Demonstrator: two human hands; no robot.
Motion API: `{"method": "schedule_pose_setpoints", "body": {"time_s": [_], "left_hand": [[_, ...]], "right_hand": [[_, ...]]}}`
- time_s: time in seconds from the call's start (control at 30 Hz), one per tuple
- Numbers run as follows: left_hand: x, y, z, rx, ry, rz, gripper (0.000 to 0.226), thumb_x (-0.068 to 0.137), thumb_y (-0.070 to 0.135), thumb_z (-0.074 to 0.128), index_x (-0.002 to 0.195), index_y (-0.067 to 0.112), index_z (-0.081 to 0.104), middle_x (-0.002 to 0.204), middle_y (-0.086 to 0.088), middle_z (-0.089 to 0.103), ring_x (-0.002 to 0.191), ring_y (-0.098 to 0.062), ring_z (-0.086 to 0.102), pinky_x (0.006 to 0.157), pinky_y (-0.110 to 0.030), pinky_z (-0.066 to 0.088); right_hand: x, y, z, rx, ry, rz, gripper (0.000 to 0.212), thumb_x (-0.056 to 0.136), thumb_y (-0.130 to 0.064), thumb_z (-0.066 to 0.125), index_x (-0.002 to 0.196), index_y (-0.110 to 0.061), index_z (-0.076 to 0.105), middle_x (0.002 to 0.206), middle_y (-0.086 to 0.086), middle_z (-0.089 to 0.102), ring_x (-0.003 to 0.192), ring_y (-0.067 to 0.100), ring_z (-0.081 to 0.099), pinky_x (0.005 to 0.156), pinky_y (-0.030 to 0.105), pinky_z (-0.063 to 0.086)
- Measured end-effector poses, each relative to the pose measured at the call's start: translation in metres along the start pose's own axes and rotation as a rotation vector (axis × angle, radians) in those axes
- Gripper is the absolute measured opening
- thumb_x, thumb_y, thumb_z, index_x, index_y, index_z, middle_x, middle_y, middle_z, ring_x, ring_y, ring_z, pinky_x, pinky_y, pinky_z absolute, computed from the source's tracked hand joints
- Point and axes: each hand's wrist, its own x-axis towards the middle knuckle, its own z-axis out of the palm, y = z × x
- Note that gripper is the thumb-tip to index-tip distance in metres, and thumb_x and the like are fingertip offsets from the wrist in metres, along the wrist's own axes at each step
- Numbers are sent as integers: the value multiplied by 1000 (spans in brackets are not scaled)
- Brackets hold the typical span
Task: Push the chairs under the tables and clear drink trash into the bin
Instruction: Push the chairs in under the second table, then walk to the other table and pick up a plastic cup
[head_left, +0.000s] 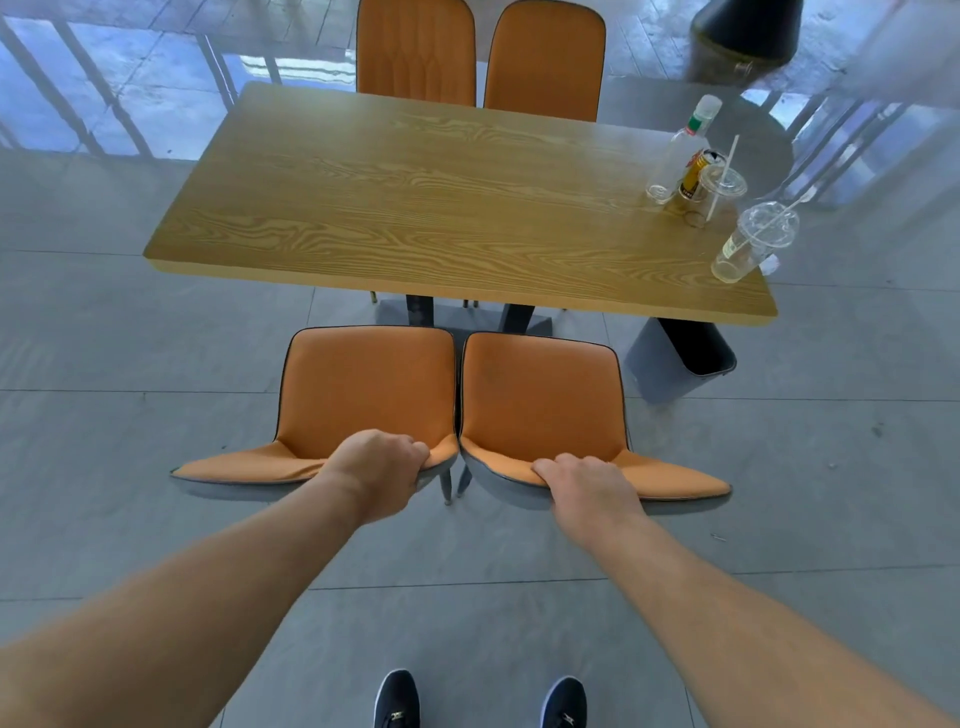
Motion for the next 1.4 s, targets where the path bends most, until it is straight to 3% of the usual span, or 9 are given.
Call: {"method": "schedule_pose_setpoints", "body": {"time_s": [0.13, 0.33, 0.47, 0.53, 0.63, 0.77, 0.97, 1.13, 1.4], "left_hand": [[4, -8, -3, -20, -12, -22, 21, 105, 36, 43, 100, 26, 61, 90, 7, 66, 70, -16, 64, 61, -28, 54], [7, 10, -18, -366, -218, -256, 35, 95, 60, 59, 108, 28, 53, 91, 10, 55, 78, -11, 58, 70, -31, 57], [29, 31, -69, -381, -93, -267, 58, 89, 71, 59, 130, 32, 51, 116, 6, 62, 101, -17, 57, 75, -31, 49], [44, 46, -107, -382, -46, -226, 65, 88, 69, 60, 141, 32, 48, 129, 6, 61, 112, -19, 57, 80, -33, 49], [73, 71, -178, -355, 16, -158, 72, 90, 68, 59, 150, 33, 41, 145, 4, 55, 126, -22, 54, 94, -41, 52], [120, 128, -287, -302, 136, -74, 74, 91, 72, 55, 153, 35, 36, 149, 5, 51, 134, -24, 49, 99, -43, 49], [170, 243, -416, -316, 394, 30, 81, 86, 80, 51, 152, 35, 39, 159, 5, 45, 145, -25, 39, 116, -49, 35], [210, 330, -469, -316, 482, 89, 85, 87, 83, 46, 154, 33, 37, 162, 4, 40, 150, -26, 31, 122, -50, 28], [312, 425, -501, -324, 475, 210, 90, 80, 86, 45, 152, 33, 38, 160, 4, 42, 147, -25, 34, 121, -51, 28]], "right_hand": [[13, 2, 0, 14, -31, -9, 31, 95, -7, 52, 115, -29, 61, 99, -2, 61, 90, 28, 62, 72, 40, 44], [-1, -2, -8, -17, -59, -12, 27, 102, -29, 58, 129, -30, 52, 111, 2, 60, 98, 27, 58, 81, 44, 50], [-27, 16, -49, -16, 41, -32, 28, 100, -39, 60, 125, -27, 55, 103, 0, 57, 88, 22, 50, 70, 39, 42], [-46, 36, -77, 29, 98, 37, 28, 100, -37, 59, 125, -25, 56, 103, 0, 57, 91, 23, 50, 73, 40, 45], [-77, 89, -130, 43, 193, 150, 33, 101, -43, 55, 126, -22, 55, 114, 5, 59, 107, 29, 54, 87, 46, 48], [-123, 177, -205, 115, 350, 289, 48, 98, -51, 52, 134, -19, 53, 127, 9, 58, 121, 33, 49, 94, 46, 43], [-198, 295, -267, 76, 560, 363, 74, 93, -64, 49, 154, -24, 36, 159, 7, 38, 145, 33, 31, 118, 49, 28], [-254, 382, -277, 39, 598, 419, 78, 94, -71, 43, 155, -24, 32, 159, 9, 37, 146, 34, 30, 120, 52, 24], [-288, 510, -272, 27, 557, 575, 82, 92, -77, 40, 155, -24, 33, 158, 8, 40, 145, 33, 34, 118, 49, 28]]}}
